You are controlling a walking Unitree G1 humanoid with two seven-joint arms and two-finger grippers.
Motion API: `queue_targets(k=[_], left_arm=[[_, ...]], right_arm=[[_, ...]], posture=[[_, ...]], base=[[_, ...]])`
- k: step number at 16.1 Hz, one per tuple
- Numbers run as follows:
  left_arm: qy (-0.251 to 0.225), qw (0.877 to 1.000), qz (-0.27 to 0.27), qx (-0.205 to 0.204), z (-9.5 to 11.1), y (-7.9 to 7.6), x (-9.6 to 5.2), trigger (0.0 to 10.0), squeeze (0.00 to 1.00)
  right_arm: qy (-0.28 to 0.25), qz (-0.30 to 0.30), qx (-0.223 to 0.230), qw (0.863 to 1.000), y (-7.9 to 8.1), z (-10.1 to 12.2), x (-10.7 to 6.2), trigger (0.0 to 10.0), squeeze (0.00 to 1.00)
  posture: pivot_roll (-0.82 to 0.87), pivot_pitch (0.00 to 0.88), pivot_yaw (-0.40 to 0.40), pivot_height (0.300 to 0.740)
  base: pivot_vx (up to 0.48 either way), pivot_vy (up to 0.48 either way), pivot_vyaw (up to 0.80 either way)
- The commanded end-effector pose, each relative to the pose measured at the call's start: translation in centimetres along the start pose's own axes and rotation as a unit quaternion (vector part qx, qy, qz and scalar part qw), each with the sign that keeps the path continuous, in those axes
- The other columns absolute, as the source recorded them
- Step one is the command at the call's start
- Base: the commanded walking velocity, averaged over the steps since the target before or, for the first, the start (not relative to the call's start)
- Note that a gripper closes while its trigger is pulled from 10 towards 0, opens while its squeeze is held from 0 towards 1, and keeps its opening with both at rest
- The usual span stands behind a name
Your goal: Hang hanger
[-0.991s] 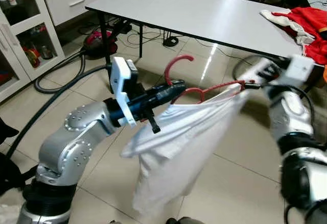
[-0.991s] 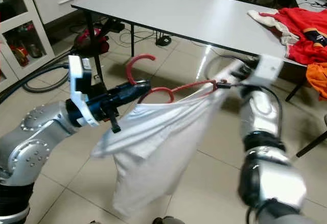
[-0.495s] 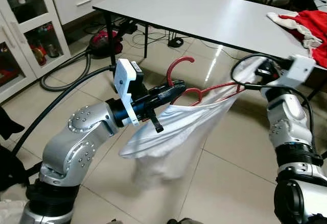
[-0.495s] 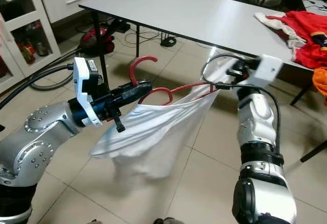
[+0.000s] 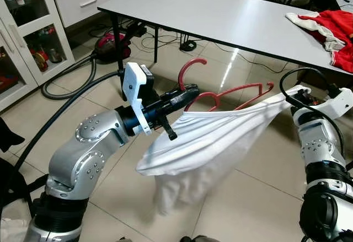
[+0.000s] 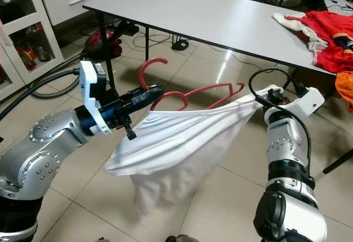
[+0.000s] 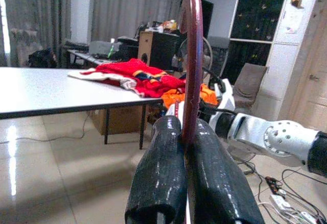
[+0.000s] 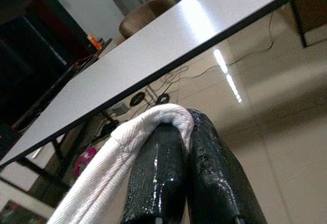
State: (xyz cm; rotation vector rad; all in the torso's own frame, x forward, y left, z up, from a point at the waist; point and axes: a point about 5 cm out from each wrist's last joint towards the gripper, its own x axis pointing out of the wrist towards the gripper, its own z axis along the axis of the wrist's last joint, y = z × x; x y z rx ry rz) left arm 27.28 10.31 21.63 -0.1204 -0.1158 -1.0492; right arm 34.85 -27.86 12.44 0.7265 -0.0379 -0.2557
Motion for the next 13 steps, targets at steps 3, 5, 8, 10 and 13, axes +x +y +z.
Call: queue_targets(k=[3, 5, 8, 10, 13], left_arm=[[-0.003, 0.997, 0.073, 0.011, 0.3, 1.6, 1.0, 10.0, 0.00], [-0.034, 0.990, 0.138, -0.011, 1.0, 3.0, 2.2, 10.0, 0.00], [-0.098, 0.977, 0.180, -0.061, 2.5, 3.6, 3.9, 10.0, 0.00], [-0.125, 0.963, 0.209, -0.113, 2.7, 3.9, 5.3, 10.0, 0.00], [-0.144, 0.935, 0.276, -0.172, 2.5, 4.8, 6.5, 10.0, 0.00]], right_arm=[[0.040, 0.053, 0.002, 0.998, 1.8, -2.3, -0.5, 0.0, 0.00], [0.093, 0.091, -0.041, 0.991, 3.3, -5.7, -1.4, 0.0, 0.00], [0.123, 0.171, -0.108, 0.972, 6.6, -8.6, -2.5, 0.0, 0.00], [0.116, 0.266, -0.186, 0.939, 10.6, -10.1, -3.7, 0.0, 0.00], [0.071, 0.369, -0.264, 0.888, 14.6, -10.6, -5.5, 0.0, 0.00]], posture=[[-0.02, 0.040, -0.086, 0.740], [-0.02, 0.040, -0.088, 0.740], [-0.02, 0.038, -0.095, 0.740], [-0.02, 0.038, -0.099, 0.740], [-0.02, 0.042, -0.104, 0.740]], base=[[0.000, 0.000, 0.00], [0.000, 0.000, 0.00], [0.000, 0.000, 0.00], [0.000, 0.000, 0.00], [0.000, 0.000, 0.00]])
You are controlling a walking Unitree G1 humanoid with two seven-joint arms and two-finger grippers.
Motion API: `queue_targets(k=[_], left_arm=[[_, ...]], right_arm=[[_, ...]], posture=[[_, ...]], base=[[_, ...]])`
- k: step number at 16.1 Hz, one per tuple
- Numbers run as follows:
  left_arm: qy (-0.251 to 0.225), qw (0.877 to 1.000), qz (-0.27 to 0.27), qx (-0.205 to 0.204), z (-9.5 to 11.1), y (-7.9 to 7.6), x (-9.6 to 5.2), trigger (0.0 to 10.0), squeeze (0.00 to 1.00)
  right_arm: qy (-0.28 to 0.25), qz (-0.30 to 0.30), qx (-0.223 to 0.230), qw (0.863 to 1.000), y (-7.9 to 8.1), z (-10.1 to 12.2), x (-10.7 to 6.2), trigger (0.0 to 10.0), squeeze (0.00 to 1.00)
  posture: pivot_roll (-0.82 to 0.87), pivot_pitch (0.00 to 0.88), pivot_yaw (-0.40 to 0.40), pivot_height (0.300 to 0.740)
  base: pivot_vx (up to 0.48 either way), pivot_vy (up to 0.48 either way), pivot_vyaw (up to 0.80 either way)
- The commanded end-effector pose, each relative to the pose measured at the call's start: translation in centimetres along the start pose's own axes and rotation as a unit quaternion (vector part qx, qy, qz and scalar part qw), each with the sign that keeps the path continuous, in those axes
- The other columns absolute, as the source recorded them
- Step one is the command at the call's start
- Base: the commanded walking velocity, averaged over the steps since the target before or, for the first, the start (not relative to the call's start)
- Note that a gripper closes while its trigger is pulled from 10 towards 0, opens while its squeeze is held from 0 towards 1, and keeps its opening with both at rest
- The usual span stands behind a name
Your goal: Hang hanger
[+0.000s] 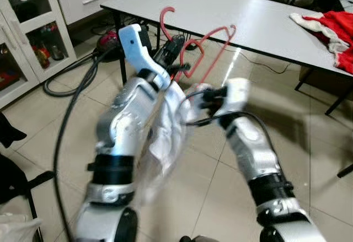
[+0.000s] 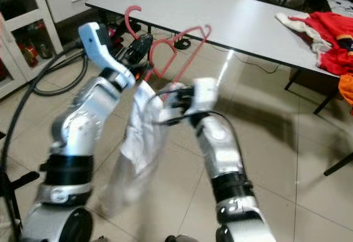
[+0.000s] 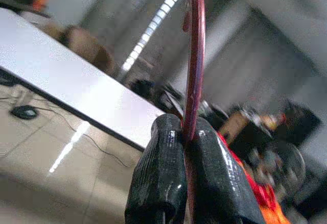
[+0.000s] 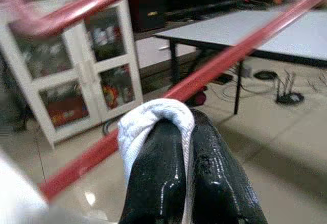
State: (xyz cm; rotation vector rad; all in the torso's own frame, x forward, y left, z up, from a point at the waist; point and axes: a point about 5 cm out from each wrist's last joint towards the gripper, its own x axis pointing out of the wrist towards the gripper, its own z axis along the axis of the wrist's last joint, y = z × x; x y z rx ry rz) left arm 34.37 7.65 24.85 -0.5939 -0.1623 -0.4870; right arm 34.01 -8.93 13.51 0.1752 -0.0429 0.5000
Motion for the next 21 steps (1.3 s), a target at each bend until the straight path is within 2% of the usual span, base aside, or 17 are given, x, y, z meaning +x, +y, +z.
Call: queue_targets(k=[1, 2, 4, 5, 6, 9, 11, 13, 15, 16, 19, 20, 21], left_arm=[[0.006, 0.999, 0.039, -0.013, -0.5, 0.5, 0.5, 10.0, 0.00], [0.005, 0.997, 0.071, -0.022, -0.8, 1.1, 0.6, 10.0, 0.00], [-0.009, 0.987, 0.155, -0.044, -0.8, 2.9, 0.7, 10.0, 0.00], [-0.018, 0.978, 0.202, -0.042, -0.7, 4.0, 0.7, 10.0, 0.00], [-0.023, 0.975, 0.217, -0.039, -0.6, 4.4, 0.7, 10.0, 0.00], [-0.061, 0.960, 0.272, -0.002, 0.9, 6.5, 1.0, 10.0, 0.00], [-0.086, 0.947, 0.308, 0.035, 2.0, 7.9, 1.2, 10.0, 0.00], [-0.086, 0.941, 0.324, 0.051, 2.1, 8.4, 1.5, 10.0, 0.00], [-0.078, 0.934, 0.335, 0.097, 1.5, 8.8, 1.8, 10.0, 0.00], [-0.069, 0.932, 0.338, 0.111, 0.8, 8.9, 1.8, 10.0, 0.00], [-0.061, 0.924, 0.345, 0.154, 0.2, 9.1, 1.9, 10.0, 0.00], [-0.058, 0.922, 0.332, 0.191, -0.1, 8.8, 2.1, 10.0, 0.00], [-0.054, 0.921, 0.324, 0.208, -0.5, 8.7, 2.2, 10.0, 0.00]], right_arm=[[-0.050, 0.029, -0.043, 0.997, 1.0, 2.3, 0.2, 0.0, 0.00], [-0.069, 0.060, -0.061, 0.994, 2.0, 3.3, 0.1, 0.0, 0.00], [-0.074, 0.122, -0.092, 0.985, 3.6, 3.7, -0.5, 0.0, 0.00], [-0.075, 0.140, -0.107, 0.981, 4.1, 3.9, -0.8, 0.0, 0.00], [-0.077, 0.150, -0.115, 0.979, 4.3, 4.0, -1.0, 0.0, 0.00], [-0.082, 0.198, -0.134, 0.967, 5.3, 4.9, -2.4, 0.0, 0.00], [-0.070, 0.222, -0.150, 0.961, 5.7, 4.3, -3.2, 0.0, 0.00], [-0.092, 0.213, -0.154, 0.960, 6.3, 5.3, -3.0, 0.0, 0.00], [-0.157, 0.182, -0.160, 0.957, 7.1, 8.3, -2.3, 0.0, 0.00], [-0.175, 0.181, -0.152, 0.956, 7.5, 9.4, -2.2, 0.0, 0.00], [-0.202, 0.192, -0.136, 0.951, 8.3, 10.9, -2.5, 0.0, 0.00], [-0.216, 0.172, -0.113, 0.954, 8.2, 11.8, -2.4, 0.0, 0.00], [-0.228, 0.143, -0.097, 0.958, 7.6, 12.5, -2.2, 0.0, 0.00]], posture=[[-0.02, 0.042, -0.106, 0.740], [-0.02, 0.043, -0.105, 0.740], [-0.02, 0.044, -0.108, 0.740], [-0.02, 0.044, -0.109, 0.740], [-0.02, 0.043, -0.108, 0.740], [-0.03, 0.038, -0.104, 0.740], [-0.03, 0.037, -0.101, 0.740], [-0.03, 0.036, -0.100, 0.740], [-0.03, 0.032, -0.098, 0.740], [-0.03, 0.031, -0.096, 0.740], [-0.03, 0.034, -0.099, 0.740], [-0.04, 0.035, -0.099, 0.740], [-0.04, 0.035, -0.098, 0.740]], base=[[0.000, 0.000, 0.00], [0.000, 0.000, 0.00], [0.000, 0.000, 0.00], [0.000, 0.000, 0.00], [0.000, 0.000, 0.00], [0.000, 0.000, 0.00], [0.000, 0.000, 0.00], [0.000, 0.000, 0.00], [0.000, 0.000, 0.00], [0.000, 0.000, 0.00], [0.000, 0.000, 0.00], [0.000, 0.000, 0.00], [0.000, 0.000, 0.00]])
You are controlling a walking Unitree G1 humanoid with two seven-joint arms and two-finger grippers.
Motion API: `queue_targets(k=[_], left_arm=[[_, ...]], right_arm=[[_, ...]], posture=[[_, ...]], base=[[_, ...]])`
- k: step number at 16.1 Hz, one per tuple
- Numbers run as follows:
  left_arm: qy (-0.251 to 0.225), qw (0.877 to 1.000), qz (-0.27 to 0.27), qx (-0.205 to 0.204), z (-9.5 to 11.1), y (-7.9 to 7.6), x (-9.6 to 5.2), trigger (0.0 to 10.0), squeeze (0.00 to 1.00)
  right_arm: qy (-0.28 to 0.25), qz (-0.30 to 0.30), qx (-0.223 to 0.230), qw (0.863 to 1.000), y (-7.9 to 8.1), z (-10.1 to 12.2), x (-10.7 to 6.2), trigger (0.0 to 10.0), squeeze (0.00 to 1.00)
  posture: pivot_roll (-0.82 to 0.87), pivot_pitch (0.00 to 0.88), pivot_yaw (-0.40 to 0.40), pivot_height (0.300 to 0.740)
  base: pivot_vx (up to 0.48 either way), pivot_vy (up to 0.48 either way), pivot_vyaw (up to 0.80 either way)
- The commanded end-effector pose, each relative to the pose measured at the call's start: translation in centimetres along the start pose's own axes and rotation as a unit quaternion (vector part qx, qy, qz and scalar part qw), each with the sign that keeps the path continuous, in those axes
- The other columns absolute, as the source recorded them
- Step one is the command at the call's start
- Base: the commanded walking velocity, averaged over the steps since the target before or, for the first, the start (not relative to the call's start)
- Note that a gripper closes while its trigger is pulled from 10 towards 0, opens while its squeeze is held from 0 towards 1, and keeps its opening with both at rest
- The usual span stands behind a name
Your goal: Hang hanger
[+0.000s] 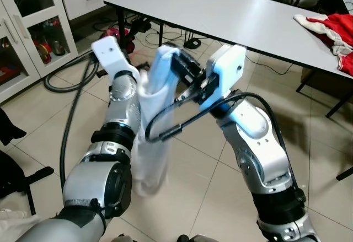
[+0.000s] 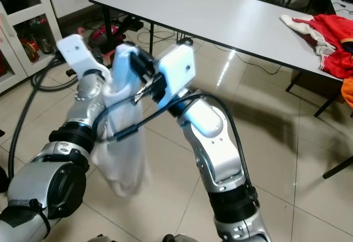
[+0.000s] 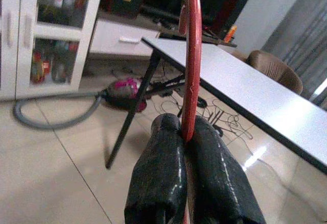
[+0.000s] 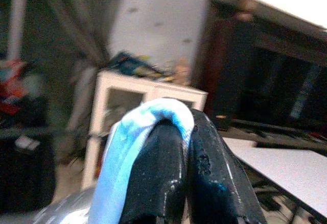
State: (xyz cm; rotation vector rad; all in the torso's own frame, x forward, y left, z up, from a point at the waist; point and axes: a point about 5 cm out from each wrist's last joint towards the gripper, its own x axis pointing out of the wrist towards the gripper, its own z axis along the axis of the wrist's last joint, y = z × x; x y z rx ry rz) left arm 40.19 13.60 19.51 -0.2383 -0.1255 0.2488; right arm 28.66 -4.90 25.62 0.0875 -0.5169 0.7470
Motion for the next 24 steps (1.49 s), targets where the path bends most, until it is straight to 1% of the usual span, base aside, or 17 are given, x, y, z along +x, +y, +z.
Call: queue_targets(k=[1, 3, 4, 6, 7, 9, 10, 11, 12, 14, 15, 16, 18, 19, 21, 22, 24], left_arm=[[-0.019, 0.999, -0.034, 0.028, 0.4, -1.8, -0.2, 10.0, 0.00], [-0.009, 0.999, -0.036, 0.026, -0.4, -2.0, -0.6, 10.0, 0.00], [-0.005, 0.999, -0.030, 0.018, -0.6, -1.7, -0.6, 10.0, 0.00], [-0.017, 1.000, -0.006, 0.016, 0.1, -0.3, 0.0, 10.0, 0.00], [-0.034, 0.999, 0.015, 0.023, 1.0, 1.4, 0.6, 10.0, 0.00], [-0.049, 0.998, 0.030, 0.031, 1.8, 2.7, 1.0, 10.0, 0.00], [-0.088, 0.994, 0.033, 0.050, 3.6, 4.5, 1.5, 10.0, 0.00], [-0.097, 0.993, 0.029, 0.058, 4.0, 4.8, 1.5, 10.0, 0.00], [-0.105, 0.992, 0.012, 0.070, 4.2, 5.0, 1.3, 10.0, 0.00], [-0.084, 0.990, -0.017, 0.108, 2.9, 6.2, 0.1, 10.0, 0.00], [-0.078, 0.987, -0.027, 0.138, 2.2, 7.1, -0.9, 10.0, 0.00], [-0.075, 0.986, -0.029, 0.146, 2.0, 7.5, -1.4, 10.0, 0.00], [-0.069, 0.987, -0.018, 0.146, 2.0, 8.5, -2.1, 10.0, 0.00], [-0.056, 0.993, -0.007, 0.103, 2.0, 8.3, -2.0, 10.0, 0.00], [-0.010, 1.000, 0.019, -0.013, 1.1, 5.5, -1.7, 10.0, 0.00], [0.009, 0.998, 0.029, -0.049, 0.8, 4.1, -1.5, 10.0, 0.00], [0.032, 0.996, 0.032, -0.074, 1.1, 1.3, -0.4, 10.0, 0.00]], right_arm=[[-0.044, -0.058, 0.006, 0.997, -1.9, 2.2, 0.4, 0.0, 0.00], [-0.041, -0.060, 0.016, 0.997, -2.5, 2.3, 0.4, 0.0, 0.00], [-0.018, -0.033, 0.032, 0.999, -2.5, 1.7, -0.3, 0.0, 0.00], [0.055, 0.029, 0.060, 0.996, -1.8, -0.3, -2.9, 0.0, 0.00], [0.096, 0.025, 0.069, 0.993, -2.2, -1.5, -4.8, 0.0, 0.00], [0.127, 0.004, 0.068, 0.990, -2.9, -2.4, -6.2, 0.0, 0.00], [0.173, -0.077, 0.062, 0.980, -5.0, -4.0, -8.7, 0.0, 0.00], [0.181, -0.097, 0.064, 0.977, -5.5, -4.3, -9.2, 0.0, 0.00], [0.193, -0.148, 0.045, 0.969, -6.7, -4.6, -9.9, 0.0, 0.00], [0.203, -0.271, 0.003, 0.941, -9.1, -5.0, -11.4, 0.0, 0.00], [0.202, -0.300, -0.023, 0.932, -9.4, -4.9, -11.8, 0.0, 0.00], [0.201, -0.310, -0.027, 0.929, -9.4, -4.9, -12.0, 0.0, 0.00], [0.199, -0.295, -0.023, 0.934, -8.4, -5.4, -11.7, 0.0, 0.00], [0.187, -0.274, -0.013, 0.943, -7.7, -5.4, -10.7, 0.0, 0.00], [0.139, -0.217, 0.024, 0.966, -5.8, -4.8, -6.6, 0.0, 0.00], [0.107, -0.193, 0.056, 0.974, -5.0, -4.0, -4.6, 0.0, 0.00], [0.040, -0.125, 0.130, 0.983, -3.1, -1.5, -1.4, 0.0, 0.00]], posture=[[-0.04, 0.038, -0.098, 0.740], [-0.04, 0.044, -0.099, 0.740], [-0.04, 0.047, -0.100, 0.740], [-0.05, 0.054, -0.100, 0.740], [-0.05, 0.055, -0.101, 0.740], [-0.05, 0.056, -0.099, 0.740], [-0.06, 0.054, -0.095, 0.740], [-0.07, 0.053, -0.093, 0.740], [-0.07, 0.051, -0.091, 0.740], [-0.07, 0.049, -0.081, 0.740], [-0.07, 0.049, -0.081, 0.740], [-0.06, 0.048, -0.082, 0.740], [-0.05, 0.047, -0.087, 0.740], [-0.04, 0.045, -0.092, 0.740], [-0.04, 0.031, -0.100, 0.740], [-0.04, 0.025, -0.104, 0.740], [-0.02, 0.019, -0.112, 0.740]], base=[[0.000, 0.000, 0.00], [0.000, 0.000, 0.00], [0.000, 0.000, 0.00], [0.000, 0.000, 0.00], [0.000, 0.000, 0.00], [0.000, 0.000, 0.00], [0.000, 0.000, 0.00], [0.000, 0.000, 0.00], [0.000, 0.000, 0.00], [0.000, 0.000, 0.00], [0.000, 0.000, 0.00], [0.000, 0.000, 0.00], [0.000, 0.000, 0.00], [0.000, 0.000, 0.00], [0.000, 0.000, 0.00], [0.000, 0.000, 0.00], [0.000, 0.000, 0.00]])
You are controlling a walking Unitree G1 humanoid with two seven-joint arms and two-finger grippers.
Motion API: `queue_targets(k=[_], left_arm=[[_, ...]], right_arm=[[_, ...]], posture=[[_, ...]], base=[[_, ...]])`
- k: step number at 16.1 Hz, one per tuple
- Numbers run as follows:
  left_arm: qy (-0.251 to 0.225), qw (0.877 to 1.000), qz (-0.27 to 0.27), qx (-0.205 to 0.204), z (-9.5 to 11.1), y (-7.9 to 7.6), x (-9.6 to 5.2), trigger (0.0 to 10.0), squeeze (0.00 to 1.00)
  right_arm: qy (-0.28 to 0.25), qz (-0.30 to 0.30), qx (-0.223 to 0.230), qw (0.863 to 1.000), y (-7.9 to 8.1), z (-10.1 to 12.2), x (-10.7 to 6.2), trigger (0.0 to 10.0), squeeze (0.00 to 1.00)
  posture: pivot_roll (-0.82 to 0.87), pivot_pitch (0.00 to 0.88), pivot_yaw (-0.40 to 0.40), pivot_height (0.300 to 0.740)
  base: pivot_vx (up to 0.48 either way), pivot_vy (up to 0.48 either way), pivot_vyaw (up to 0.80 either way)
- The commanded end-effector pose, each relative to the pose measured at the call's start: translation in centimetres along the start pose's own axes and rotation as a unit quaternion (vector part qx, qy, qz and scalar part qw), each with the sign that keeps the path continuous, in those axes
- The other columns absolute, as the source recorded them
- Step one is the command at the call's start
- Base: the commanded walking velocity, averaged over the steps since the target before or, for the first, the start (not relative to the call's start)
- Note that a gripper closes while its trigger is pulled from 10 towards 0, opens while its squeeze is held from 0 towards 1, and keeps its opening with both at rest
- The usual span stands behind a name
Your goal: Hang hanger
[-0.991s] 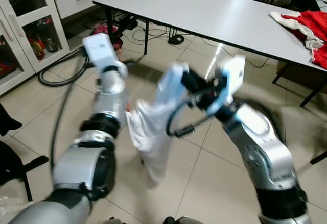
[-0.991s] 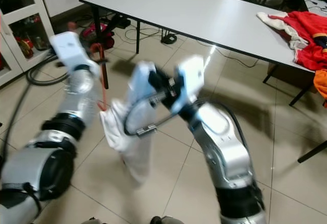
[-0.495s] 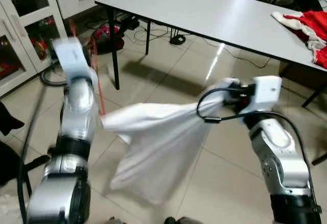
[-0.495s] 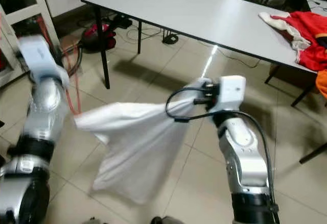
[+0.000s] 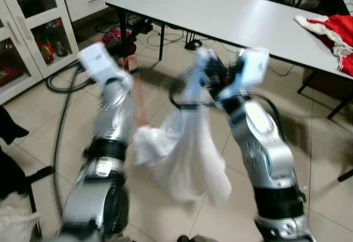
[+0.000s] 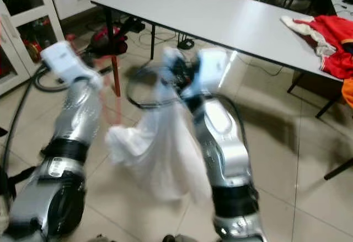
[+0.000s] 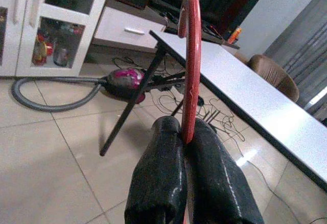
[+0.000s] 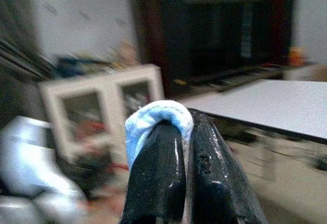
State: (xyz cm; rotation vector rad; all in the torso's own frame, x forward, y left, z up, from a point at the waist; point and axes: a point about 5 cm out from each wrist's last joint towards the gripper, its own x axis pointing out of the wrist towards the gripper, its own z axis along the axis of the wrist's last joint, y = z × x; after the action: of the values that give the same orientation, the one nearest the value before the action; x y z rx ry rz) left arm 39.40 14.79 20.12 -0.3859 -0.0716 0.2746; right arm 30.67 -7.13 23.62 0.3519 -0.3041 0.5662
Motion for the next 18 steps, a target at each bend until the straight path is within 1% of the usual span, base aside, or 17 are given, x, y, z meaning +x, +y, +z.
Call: queue_targets(k=[1, 2, 3, 4, 6, 7, 8, 9, 10, 11, 13, 14, 15, 16, 17, 18], left_arm=[[-0.006, 1.000, 0.008, -0.004, 0.5, -0.3, 0.3, 10.0, 0.00], [-0.012, 1.000, 0.016, 0.001, 1.3, -0.7, 1.0, 10.0, 0.00], [-0.014, 1.000, 0.020, -0.004, 1.8, -0.9, 1.4, 10.0, 0.00], [-0.020, 0.999, 0.028, -0.015, 2.8, -1.2, 1.9, 10.0, 0.00], [-0.044, 0.998, 0.038, -0.028, 4.8, -1.7, 2.6, 10.0, 0.00], [-0.058, 0.997, 0.037, -0.039, 5.9, -1.9, 2.9, 10.0, 0.00], [-0.082, 0.995, 0.039, -0.039, 7.5, -2.2, 3.2, 10.0, 0.00], [-0.091, 0.994, 0.039, -0.035, 8.0, -2.4, 3.2, 10.0, 0.00], [-0.130, 0.991, 0.037, -0.003, 9.5, -2.8, 3.2, 10.0, 0.00], [-0.161, 0.986, 0.029, 0.014, 10.5, -3.1, 3.0, 10.0, 0.00], [-0.201, 0.979, 0.030, 0.024, 11.8, -3.4, 2.8, 10.0, 0.00], [-0.258, 0.965, 0.043, 0.034, 13.7, -3.5, 2.4, 10.0, 0.00], [-0.284, 0.957, 0.049, 0.040, 14.5, -3.5, 2.2, 10.0, 0.00], [-0.330, 0.941, 0.057, 0.053, 15.9, -3.8, 1.6, 10.0, 0.00], [-0.390, 0.915, 0.069, 0.077, 17.5, -4.2, 0.7, 10.0, 0.00], [-0.460, 0.878, 0.069, 0.108, 18.8, -4.9, -0.7, 10.0, 0.00]], right_arm=[[-0.017, 0.015, 0.018, 1.000, 0.1, 1.1, -0.1, 0.0, 0.00], [-0.032, 0.047, 0.050, 0.997, 1.0, 2.2, 0.2, 0.0, 0.00], [-0.037, 0.065, 0.066, 0.995, 1.4, 2.6, 0.3, 0.0, 0.00], [-0.040, 0.087, 0.086, 0.992, 1.9, 3.1, 0.3, 0.0, 0.00], [-0.030, 0.112, 0.116, 0.986, 2.2, 3.1, -0.2, 0.0, 0.00], [-0.018, 0.117, 0.131, 0.984, 2.1, 2.8, -0.7, 0.0, 0.00], [-0.001, 0.136, 0.181, 0.974, 2.1, 2.4, -1.5, 0.0, 0.00], [0.003, 0.140, 0.193, 0.971, 2.0, 2.4, -1.8, 0.0, 0.00], [0.012, 0.146, 0.214, 0.966, 1.5, 2.2, -2.4, 0.0, 0.00], [0.023, 0.149, 0.213, 0.965, 1.1, 1.7, -3.0, 0.0, 0.00], [0.055, 0.150, 0.185, 0.970, 0.5, 0.6, -4.0, 0.0, 0.00], [0.095, 0.160, 0.148, 0.971, 0.3, -0.7, -5.2, 0.0, 0.00], [0.111, 0.165, 0.132, 0.971, 0.2, -1.3, -5.7, 0.0, 0.00], [0.144, 0.172, 0.105, 0.969, 0.2, -2.3, -6.5, 0.0, 0.00], [0.176, 0.176, 0.088, 0.964, 0.0, -3.5, -7.4, 0.0, 0.00], [0.204, 0.172, 0.079, 0.961, -0.4, -4.7, -8.3, 0.0, 0.00]], posture=[[-0.02, 0.017, -0.113, 0.740], [-0.02, 0.015, -0.112, 0.740], [-0.02, 0.015, -0.111, 0.740], [-0.02, 0.015, -0.111, 0.740], [-0.03, 0.017, -0.104, 0.740], [-0.04, 0.018, -0.102, 0.740], [-0.06, 0.021, -0.097, 0.740], [-0.06, 0.021, -0.096, 0.740], [-0.07, 0.024, -0.092, 0.740], [-0.07, 0.027, -0.090, 0.740], [-0.07, 0.035, -0.091, 0.740], [-0.07, 0.038, -0.093, 0.740], [-0.07, 0.038, -0.093, 0.740], [-0.08, 0.041, -0.095, 0.740], [-0.07, 0.045, -0.097, 0.740], [-0.07, 0.048, -0.099, 0.740]], base=[[0.000, 0.000, 0.00], [0.000, 0.000, 0.00], [0.000, 0.000, 0.00], [0.000, 0.000, 0.00], [0.000, 0.000, 0.00], [0.000, 0.000, 0.00], [0.000, 0.000, 0.00], [0.000, 0.000, 0.00], [0.000, 0.000, 0.00], [0.000, 0.000, 0.00], [0.000, 0.000, 0.00], [0.000, 0.000, 0.00], [0.000, 0.000, 0.00], [0.000, 0.000, 0.00], [0.000, 0.000, 0.00], [0.000, 0.000, 0.00]])
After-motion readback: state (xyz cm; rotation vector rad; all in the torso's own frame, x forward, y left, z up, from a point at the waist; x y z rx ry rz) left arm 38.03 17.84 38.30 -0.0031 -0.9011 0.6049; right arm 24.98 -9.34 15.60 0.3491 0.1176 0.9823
